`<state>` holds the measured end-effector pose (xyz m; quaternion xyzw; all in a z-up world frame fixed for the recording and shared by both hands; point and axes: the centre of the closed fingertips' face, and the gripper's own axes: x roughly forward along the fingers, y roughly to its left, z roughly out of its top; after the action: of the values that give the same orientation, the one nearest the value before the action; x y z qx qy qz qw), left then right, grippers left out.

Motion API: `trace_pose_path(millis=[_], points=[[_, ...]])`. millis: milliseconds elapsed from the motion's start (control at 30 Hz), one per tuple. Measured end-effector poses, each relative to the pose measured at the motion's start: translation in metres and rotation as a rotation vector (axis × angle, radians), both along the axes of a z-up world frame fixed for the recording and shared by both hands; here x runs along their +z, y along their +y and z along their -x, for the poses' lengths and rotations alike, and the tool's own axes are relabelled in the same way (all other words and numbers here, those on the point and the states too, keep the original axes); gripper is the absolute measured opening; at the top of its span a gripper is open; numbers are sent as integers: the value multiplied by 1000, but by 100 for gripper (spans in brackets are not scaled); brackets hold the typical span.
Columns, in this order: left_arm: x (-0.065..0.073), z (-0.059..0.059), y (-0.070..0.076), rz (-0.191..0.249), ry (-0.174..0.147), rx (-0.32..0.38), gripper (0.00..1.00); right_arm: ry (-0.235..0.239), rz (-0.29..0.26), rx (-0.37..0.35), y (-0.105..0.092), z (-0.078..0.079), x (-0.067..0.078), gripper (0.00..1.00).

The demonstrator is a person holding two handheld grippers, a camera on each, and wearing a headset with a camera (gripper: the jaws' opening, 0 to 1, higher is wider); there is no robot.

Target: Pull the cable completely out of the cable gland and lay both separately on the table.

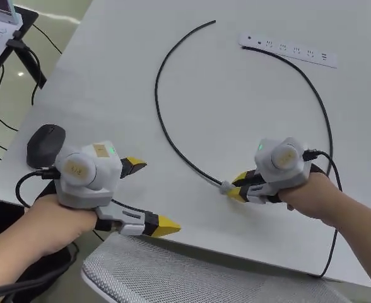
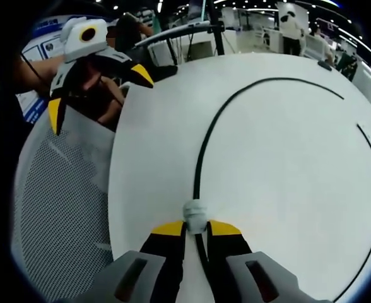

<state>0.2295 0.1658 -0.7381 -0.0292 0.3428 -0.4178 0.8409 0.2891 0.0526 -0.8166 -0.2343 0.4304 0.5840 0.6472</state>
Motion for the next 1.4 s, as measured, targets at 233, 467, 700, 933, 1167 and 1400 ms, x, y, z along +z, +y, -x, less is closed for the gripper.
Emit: trace_pose_path(millis=[233,467,700,933,1167,1400], points=[[3,-2,-4,1,-8,-17,92,-2,5,5,0,5,13,7],[9,-7,-11,7,-22,-45,92,-1,-2,8,3,10,32,7],[16,-12,-20,11,-42,-84,91,-8,-5,22,5,14,51,7],[28,-18,-31,32,-69,-113,90,-19,-2,33,5,17,71,7],[42,-27,-46,60,-98,-145,89,-28,2,50,4,20,90,7],[50,-34,-59,61,-131,-188,87,-48,7,90,4,21,109,7]])
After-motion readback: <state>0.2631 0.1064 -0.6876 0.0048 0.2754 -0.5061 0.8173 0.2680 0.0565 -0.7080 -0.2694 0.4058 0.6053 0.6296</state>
